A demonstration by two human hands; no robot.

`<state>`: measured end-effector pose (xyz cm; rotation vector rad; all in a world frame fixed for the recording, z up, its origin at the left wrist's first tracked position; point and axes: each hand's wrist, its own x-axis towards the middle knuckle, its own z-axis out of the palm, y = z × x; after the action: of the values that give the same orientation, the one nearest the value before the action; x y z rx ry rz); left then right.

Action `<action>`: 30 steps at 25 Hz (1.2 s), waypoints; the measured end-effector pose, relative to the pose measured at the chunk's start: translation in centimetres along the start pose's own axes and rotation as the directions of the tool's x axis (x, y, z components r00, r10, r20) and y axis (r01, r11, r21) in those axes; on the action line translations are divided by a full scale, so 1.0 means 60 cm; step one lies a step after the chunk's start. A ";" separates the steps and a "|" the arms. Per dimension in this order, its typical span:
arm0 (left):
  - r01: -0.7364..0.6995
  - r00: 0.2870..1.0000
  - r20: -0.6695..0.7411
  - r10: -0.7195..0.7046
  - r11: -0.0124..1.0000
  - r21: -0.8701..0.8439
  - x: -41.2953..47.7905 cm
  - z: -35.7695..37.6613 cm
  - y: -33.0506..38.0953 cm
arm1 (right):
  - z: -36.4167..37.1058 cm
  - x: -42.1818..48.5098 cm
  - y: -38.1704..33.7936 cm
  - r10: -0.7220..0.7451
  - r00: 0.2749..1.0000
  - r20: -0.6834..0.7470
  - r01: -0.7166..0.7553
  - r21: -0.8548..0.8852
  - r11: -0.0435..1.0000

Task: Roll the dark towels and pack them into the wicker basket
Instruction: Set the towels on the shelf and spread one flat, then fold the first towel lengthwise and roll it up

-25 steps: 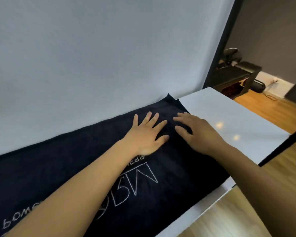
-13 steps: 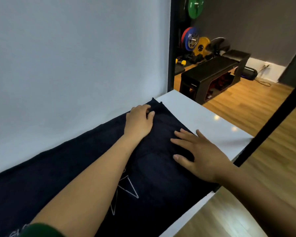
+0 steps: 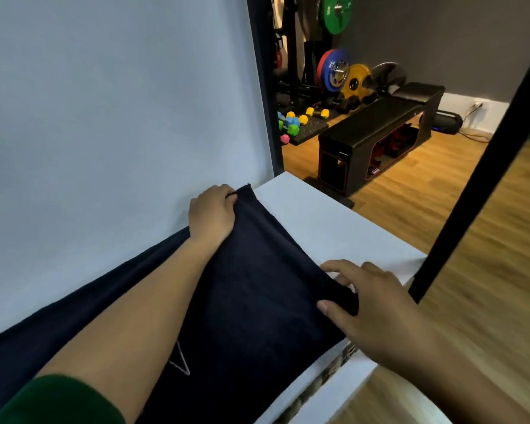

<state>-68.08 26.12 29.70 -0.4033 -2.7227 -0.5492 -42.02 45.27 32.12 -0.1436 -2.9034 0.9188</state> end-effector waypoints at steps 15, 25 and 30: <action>-0.342 0.819 0.438 0.371 0.928 -0.147 -0.068 -0.019 0.020 | 0.051 -0.051 0.055 -0.197 0.970 -0.141 0.154 -0.268 0.951; -0.775 0.521 0.563 0.642 0.632 -0.004 0.051 -0.023 0.072 | -0.029 0.036 -0.002 0.218 0.976 0.019 -0.208 -0.225 0.952; -0.886 0.310 0.710 0.632 0.464 -0.025 0.085 -0.031 0.120 | -0.044 0.055 0.010 0.290 0.938 0.189 -0.260 -0.168 0.951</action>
<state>-69.81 32.76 35.51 -1.9924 -2.5552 0.5164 -44.97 47.65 34.16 -0.5062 -3.2056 0.8068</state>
